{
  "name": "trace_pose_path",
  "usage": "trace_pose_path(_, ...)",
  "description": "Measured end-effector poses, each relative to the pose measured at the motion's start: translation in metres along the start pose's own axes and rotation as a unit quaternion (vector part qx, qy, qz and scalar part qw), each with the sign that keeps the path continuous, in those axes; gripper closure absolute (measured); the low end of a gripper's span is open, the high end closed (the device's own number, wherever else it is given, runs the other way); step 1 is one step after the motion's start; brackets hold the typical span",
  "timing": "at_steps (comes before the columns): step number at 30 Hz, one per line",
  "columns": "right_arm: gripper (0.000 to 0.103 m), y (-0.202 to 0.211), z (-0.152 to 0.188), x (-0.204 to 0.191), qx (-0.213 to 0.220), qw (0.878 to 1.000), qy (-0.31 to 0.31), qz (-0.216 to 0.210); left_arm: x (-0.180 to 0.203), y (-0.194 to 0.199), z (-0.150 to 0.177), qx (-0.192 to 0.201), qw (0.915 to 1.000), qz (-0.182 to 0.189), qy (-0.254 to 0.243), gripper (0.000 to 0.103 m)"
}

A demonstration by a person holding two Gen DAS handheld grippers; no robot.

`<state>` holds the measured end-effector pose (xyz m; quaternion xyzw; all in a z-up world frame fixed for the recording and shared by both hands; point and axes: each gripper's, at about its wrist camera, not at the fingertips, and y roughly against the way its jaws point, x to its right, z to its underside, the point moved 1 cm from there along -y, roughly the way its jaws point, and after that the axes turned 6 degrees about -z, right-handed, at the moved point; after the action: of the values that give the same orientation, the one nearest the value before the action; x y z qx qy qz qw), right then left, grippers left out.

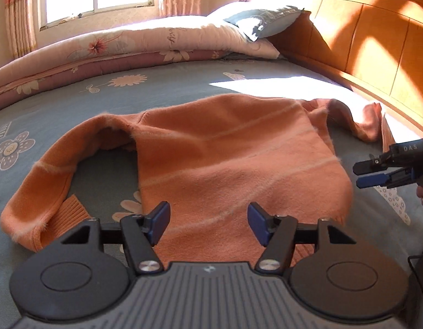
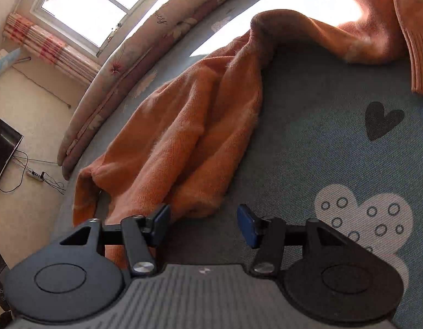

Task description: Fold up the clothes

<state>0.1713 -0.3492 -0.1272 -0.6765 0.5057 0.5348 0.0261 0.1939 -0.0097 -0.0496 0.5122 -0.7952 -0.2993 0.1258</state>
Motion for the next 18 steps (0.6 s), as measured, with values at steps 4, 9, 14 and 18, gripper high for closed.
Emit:
trace_pose_path(4, 0.044, 0.012, 0.029, 0.003, -0.004, 1.000, -0.008, -0.002, 0.053, 0.023, 0.003, 0.037, 0.9953, 0.018, -0.087, 0.027)
trace_pose_path(9, 0.043, 0.026, 0.054, 0.014, 0.014, 1.000, -0.016, -0.018, 0.113, 0.016, 0.008, 0.055, 0.9847, -0.005, -0.165, 0.027)
trace_pose_path(14, 0.044, 0.032, 0.059, 0.027, 0.020, 0.998, -0.049, -0.046, 0.155, -0.008, 0.014, 0.060, 0.9747, -0.050, -0.209, 0.027)
trace_pose_path(18, 0.043, 0.033, 0.062, 0.029, 0.024, 0.997, -0.047, -0.054, 0.170, -0.028, 0.010, 0.067, 0.9659, -0.101, -0.229, 0.027)
